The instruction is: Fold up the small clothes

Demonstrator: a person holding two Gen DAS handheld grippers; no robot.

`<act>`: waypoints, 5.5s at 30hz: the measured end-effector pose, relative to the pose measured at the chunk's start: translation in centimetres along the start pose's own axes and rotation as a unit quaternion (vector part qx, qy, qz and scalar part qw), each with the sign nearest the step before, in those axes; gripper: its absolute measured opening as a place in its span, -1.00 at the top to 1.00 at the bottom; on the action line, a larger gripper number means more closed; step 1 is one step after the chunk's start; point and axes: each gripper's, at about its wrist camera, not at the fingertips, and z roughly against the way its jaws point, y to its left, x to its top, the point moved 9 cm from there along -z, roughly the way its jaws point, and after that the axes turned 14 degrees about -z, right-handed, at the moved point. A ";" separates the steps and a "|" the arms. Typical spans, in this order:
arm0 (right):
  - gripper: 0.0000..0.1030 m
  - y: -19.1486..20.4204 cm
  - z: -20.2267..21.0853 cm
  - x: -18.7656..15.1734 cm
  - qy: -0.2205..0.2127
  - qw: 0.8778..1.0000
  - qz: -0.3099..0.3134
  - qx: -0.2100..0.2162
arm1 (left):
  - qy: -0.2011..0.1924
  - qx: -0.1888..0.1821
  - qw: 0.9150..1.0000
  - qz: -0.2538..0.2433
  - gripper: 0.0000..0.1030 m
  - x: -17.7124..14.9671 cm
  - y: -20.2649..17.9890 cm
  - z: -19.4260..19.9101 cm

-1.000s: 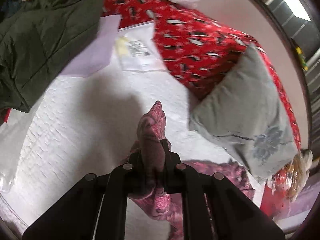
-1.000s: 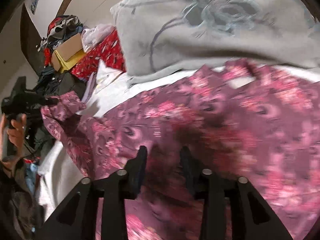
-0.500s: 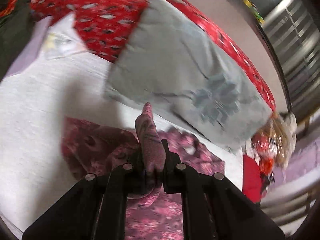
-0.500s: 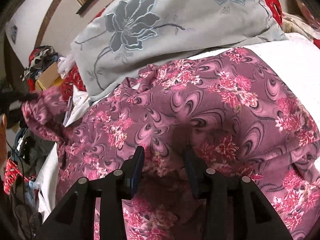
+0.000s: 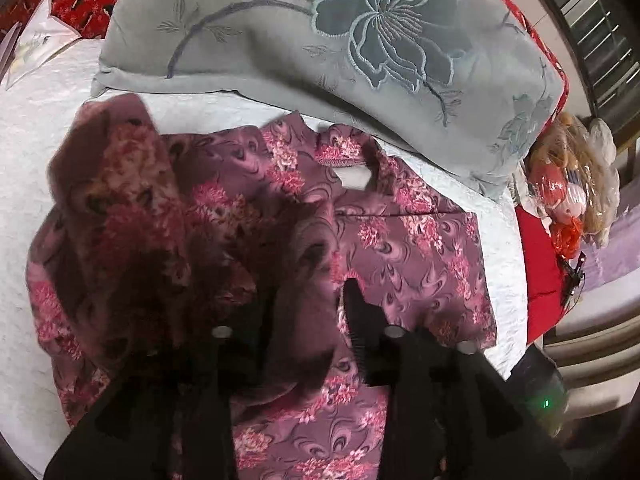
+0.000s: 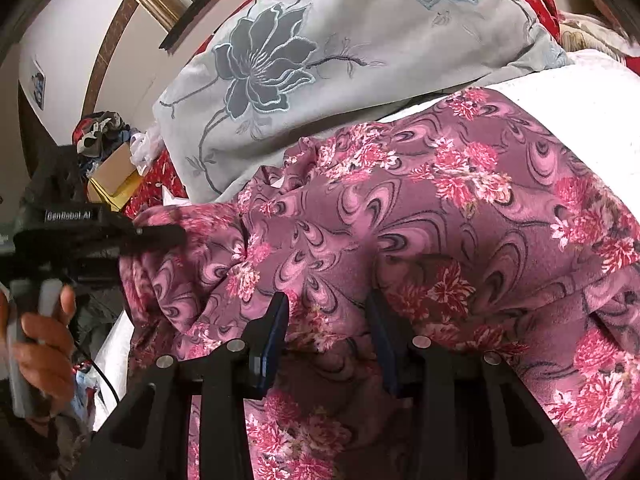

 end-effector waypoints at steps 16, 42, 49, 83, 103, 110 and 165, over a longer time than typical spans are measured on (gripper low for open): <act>-0.31 9.9 -4.0 3.1 0.105 0.980 -0.134 0.107 | -0.094 -0.085 0.967 0.220 -0.42 -7.9 9.4 2.9; -0.01 -1.3 4.1 4.1 -0.001 0.984 -0.178 0.013 | -0.128 -0.121 0.953 0.245 -0.48 -8.2 10.8 2.7; 0.88 1.2 0.7 5.5 0.014 0.995 -0.097 -0.019 | -0.136 -0.109 0.954 0.245 -0.46 -8.0 10.9 3.1; 0.45 -7.1 6.8 3.2 0.089 0.987 -0.071 -0.114 | 0.070 0.038 0.996 0.035 -0.37 -12.4 4.4 1.5; -0.11 -15.7 23.7 -17.0 0.185 0.973 -0.116 -0.076 | 0.161 -0.030 0.984 0.070 -0.45 -33.6 3.3 11.0; -0.12 -15.2 21.7 -19.3 0.215 0.964 -0.158 0.003 | 0.165 -0.015 0.985 0.050 -0.47 -34.5 1.9 11.5; 0.92 -7.0 1.1 15.2 -0.015 0.969 -0.230 0.086 | -0.107 -0.130 0.947 0.274 0.92 0.7 17.5 4.9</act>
